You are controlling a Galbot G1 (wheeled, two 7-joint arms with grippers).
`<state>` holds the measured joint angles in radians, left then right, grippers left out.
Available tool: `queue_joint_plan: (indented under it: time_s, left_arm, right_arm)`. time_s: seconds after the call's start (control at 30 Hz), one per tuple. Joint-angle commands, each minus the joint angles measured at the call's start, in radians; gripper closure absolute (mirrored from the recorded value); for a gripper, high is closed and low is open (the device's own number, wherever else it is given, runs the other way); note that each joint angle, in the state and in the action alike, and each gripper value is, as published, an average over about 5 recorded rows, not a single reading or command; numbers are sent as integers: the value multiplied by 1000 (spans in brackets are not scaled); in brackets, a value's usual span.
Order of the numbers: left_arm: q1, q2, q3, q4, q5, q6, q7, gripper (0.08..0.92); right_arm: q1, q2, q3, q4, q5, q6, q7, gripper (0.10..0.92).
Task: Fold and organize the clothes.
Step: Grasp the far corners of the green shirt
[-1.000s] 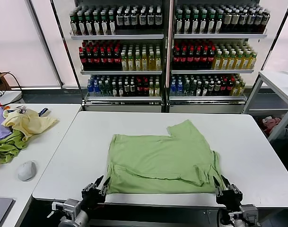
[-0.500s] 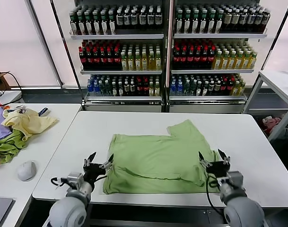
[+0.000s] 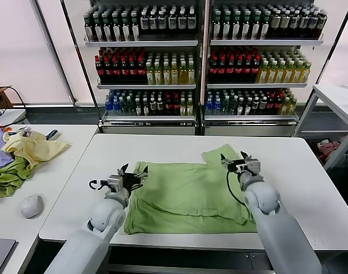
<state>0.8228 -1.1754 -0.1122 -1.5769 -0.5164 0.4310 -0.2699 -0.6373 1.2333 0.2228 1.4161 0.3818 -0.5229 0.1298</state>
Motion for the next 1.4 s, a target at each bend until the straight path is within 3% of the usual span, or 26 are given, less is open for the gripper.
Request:
queue_joint_plan:
  time_s: [0.03, 0.43, 0.77, 0.97, 1.2, 1.4]
  left_arm:
    - [-211, -63, 81, 302, -21, 23, 6, 177]
    - [-192, -53, 82, 292, -42, 62, 9, 177]
    - [-156, -42, 81, 251, -60, 76, 7, 182]
    - [-140, -35, 81, 236, -79, 90, 11, 293]
    - [-124, -29, 77, 217, -96, 85, 17, 518]
    - [-92, -17, 54, 158, -110, -9, 17, 692]
  right_arm:
    - [302, 81, -86, -415, -12, -11, -11, 203]
    - [343, 149, -67, -608, -108, -18, -16, 203]
    - [327, 146, -51, -627, -76, -55, -7, 211]
    - [303, 134, -49, -598, -20, -56, -16, 352]
    - [264, 115, -52, -535, 15, -56, -42, 542]
    - [190, 73, -46, -368, 76, -35, -54, 675]
